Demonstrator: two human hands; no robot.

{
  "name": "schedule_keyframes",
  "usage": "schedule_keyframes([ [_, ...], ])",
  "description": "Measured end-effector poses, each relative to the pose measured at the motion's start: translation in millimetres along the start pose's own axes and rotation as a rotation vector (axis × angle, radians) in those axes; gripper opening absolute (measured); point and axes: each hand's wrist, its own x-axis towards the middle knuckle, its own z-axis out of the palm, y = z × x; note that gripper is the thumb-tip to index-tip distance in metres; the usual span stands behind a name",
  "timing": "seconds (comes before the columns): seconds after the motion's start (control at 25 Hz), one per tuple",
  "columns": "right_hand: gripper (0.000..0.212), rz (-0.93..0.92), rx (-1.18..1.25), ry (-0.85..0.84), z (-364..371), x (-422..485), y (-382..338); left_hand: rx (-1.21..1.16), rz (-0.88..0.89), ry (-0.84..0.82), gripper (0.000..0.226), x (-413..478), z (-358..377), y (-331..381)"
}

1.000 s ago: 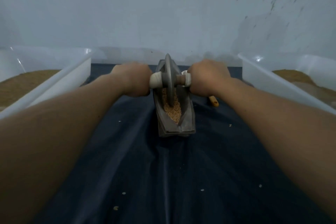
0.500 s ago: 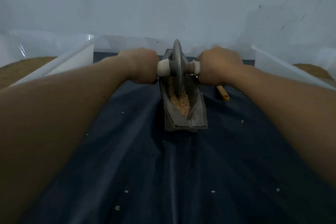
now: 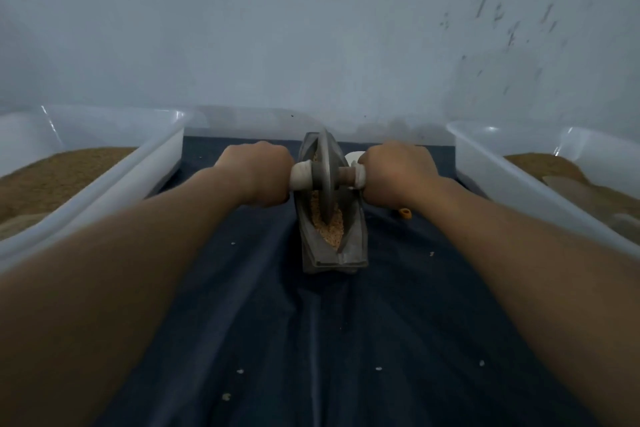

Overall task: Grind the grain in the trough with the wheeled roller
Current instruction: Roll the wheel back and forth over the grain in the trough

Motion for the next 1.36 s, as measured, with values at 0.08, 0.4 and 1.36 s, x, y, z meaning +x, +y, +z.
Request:
schedule_keyframes([
  [0.08, 0.015, -0.011, 0.0, -0.021, -1, -3, -1, -0.003, 0.007, -0.018, 0.017, -3, -2, 0],
  [0.4, 0.008, -0.021, -0.001, -0.002, 9, 32, 7, -0.016, 0.069, -0.029, 0.023, 39, 10, -14],
  [1.36, 0.013, -0.097, 0.096, -0.157, 7, 36, 13, -0.069, 0.11, -0.135, 0.027, 48, 4, -11],
])
